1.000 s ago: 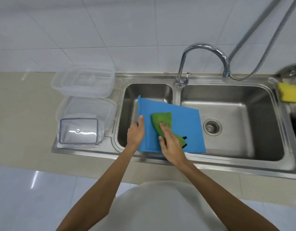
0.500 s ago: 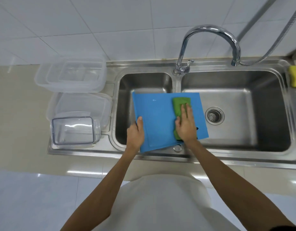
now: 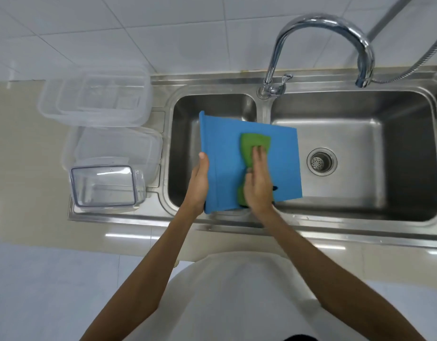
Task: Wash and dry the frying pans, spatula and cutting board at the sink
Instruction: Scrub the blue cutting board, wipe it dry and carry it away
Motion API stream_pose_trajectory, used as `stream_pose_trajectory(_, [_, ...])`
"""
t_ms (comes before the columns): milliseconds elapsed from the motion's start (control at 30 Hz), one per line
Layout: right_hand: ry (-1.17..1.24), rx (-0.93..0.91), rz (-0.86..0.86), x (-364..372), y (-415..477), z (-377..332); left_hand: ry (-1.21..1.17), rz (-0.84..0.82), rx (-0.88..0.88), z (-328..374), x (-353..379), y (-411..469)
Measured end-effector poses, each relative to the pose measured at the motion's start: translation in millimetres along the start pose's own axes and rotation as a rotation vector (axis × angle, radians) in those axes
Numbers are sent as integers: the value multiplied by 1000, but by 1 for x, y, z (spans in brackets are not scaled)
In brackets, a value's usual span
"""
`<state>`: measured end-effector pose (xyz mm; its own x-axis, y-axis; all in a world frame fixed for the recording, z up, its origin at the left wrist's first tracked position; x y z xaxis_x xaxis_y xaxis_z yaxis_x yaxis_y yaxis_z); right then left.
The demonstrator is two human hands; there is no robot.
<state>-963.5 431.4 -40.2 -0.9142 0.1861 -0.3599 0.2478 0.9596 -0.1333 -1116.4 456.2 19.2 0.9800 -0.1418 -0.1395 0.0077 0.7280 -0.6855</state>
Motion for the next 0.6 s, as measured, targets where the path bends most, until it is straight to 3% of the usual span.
stream_pose_trajectory(100, [79, -131, -155, 44, -40, -66, -53, -11, -23, 7, 0, 2])
stream_pose_trajectory(300, [94, -137, -109, 55, -42, -82, 42, -17, 35, 15, -1, -3])
stream_pose_trajectory(433, [-20, -104, -136, 59, 16, -84, 147, 7, 105, 12, -4, -1])
stream_pose_trajectory(600, [56, -113, -196, 54, 85, -98, 212, 7, 135, 7, -7, -5])
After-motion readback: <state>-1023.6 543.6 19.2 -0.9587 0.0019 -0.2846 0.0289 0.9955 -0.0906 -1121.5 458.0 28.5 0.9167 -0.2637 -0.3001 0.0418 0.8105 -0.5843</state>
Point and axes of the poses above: each hand's wrist, its own y-axis towards the middle knuckle, its own x-axis out of the palm, z = x × y, the point moved 6 cm from there along y, towards the middle knuckle, and after that the axes turned 10 degrees about y, right-handed, at the moved point
